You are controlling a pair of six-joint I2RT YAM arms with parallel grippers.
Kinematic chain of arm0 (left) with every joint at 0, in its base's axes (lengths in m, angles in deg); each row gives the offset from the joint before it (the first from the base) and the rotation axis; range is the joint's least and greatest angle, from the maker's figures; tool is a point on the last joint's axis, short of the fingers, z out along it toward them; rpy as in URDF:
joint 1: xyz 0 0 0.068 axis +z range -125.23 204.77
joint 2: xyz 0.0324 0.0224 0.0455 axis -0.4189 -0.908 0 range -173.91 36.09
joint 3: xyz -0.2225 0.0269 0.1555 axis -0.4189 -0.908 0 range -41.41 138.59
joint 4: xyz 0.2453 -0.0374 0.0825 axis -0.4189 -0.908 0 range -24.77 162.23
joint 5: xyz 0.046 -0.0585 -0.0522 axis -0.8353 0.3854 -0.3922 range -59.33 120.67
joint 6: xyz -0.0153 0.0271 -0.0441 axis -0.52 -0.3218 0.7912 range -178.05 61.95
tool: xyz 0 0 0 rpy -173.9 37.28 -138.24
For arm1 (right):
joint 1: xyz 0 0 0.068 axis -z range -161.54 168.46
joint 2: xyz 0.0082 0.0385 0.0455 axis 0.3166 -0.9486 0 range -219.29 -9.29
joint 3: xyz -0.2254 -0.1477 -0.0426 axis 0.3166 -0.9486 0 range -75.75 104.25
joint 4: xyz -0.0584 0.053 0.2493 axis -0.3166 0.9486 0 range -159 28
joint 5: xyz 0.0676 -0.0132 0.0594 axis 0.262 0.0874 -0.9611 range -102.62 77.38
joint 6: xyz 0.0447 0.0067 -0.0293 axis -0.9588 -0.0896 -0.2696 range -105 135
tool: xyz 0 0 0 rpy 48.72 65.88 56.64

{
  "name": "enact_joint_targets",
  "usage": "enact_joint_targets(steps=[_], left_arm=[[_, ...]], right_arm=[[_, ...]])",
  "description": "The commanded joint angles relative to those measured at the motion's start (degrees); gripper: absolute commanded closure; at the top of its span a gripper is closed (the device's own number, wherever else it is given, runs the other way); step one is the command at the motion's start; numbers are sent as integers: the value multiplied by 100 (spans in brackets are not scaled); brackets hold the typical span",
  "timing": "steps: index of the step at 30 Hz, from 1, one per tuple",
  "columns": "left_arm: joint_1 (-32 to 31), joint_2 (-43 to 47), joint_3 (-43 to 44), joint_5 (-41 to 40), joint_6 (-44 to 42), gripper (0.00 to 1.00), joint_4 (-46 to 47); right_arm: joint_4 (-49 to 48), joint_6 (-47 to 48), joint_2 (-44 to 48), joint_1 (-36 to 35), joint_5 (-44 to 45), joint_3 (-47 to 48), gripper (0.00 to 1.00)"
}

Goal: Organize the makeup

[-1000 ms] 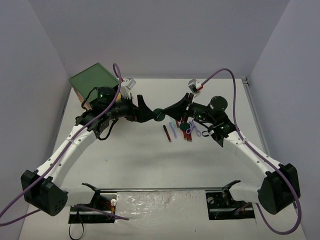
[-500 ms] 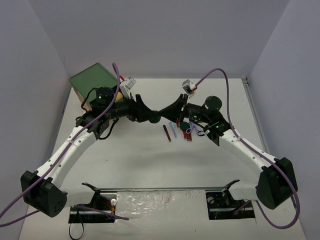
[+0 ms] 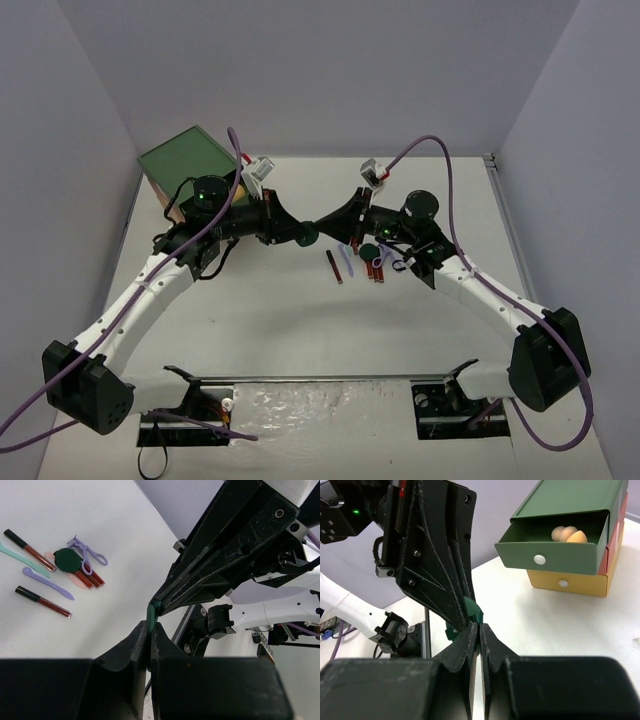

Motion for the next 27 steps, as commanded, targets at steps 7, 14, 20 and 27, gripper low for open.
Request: enact_joint_targets(steps=[7,14,20,27], left_arm=[[41,171,582,-622,-861,100,-579],[323,-239,1830,-3785,-2081,100,-2704],[648,-955,2856,-5588,-2841,100,-3416],[870,-1725,3239,-6324,-3189,94,-3606]], right_arm=[[606,717,118,-2,217,672,27],[2098,1587,802,169,1270,695,0],[2818,1809,1155,195,2563,474,0],[3021,1788,1314,233,3451,205,0]])
